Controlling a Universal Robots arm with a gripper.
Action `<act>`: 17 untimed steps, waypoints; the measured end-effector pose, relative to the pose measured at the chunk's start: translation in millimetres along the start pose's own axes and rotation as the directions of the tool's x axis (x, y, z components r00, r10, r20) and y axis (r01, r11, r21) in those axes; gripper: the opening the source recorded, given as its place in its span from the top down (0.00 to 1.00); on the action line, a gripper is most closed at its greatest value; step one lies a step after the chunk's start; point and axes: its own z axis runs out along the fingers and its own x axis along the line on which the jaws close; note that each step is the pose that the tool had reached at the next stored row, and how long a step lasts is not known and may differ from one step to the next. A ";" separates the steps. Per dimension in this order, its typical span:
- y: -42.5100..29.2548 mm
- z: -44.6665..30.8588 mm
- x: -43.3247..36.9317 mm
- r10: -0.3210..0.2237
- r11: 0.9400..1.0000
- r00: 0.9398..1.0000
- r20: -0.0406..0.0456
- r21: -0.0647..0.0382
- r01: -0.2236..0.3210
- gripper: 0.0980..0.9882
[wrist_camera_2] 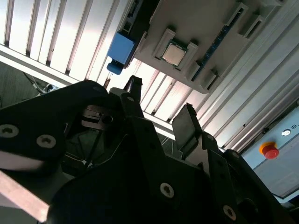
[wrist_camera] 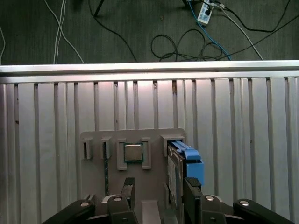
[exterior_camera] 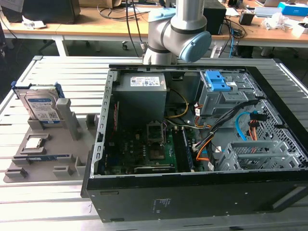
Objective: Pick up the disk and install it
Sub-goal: 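Pick up the disk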
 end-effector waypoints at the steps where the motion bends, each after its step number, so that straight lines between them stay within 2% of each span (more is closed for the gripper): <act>1: 0.0 0.1 -0.6 0.000 1.000 1.000 0.000 0.000 0.000 0.50; 3: 0.1 0.1 -3.3 0.000 1.000 1.000 0.000 0.000 0.000 0.50; 7: 0.6 0.4 -19.6 0.000 1.000 1.000 0.000 0.000 0.000 0.50; 11: 0.8 0.9 -29.8 0.000 1.000 1.000 0.000 0.000 0.000 0.50; 14: 0.9 2.2 -35.2 0.000 1.000 1.000 0.000 0.000 0.000 0.50; 17: 0.8 7.4 -38.4 0.000 1.000 1.000 0.000 0.000 0.000 0.50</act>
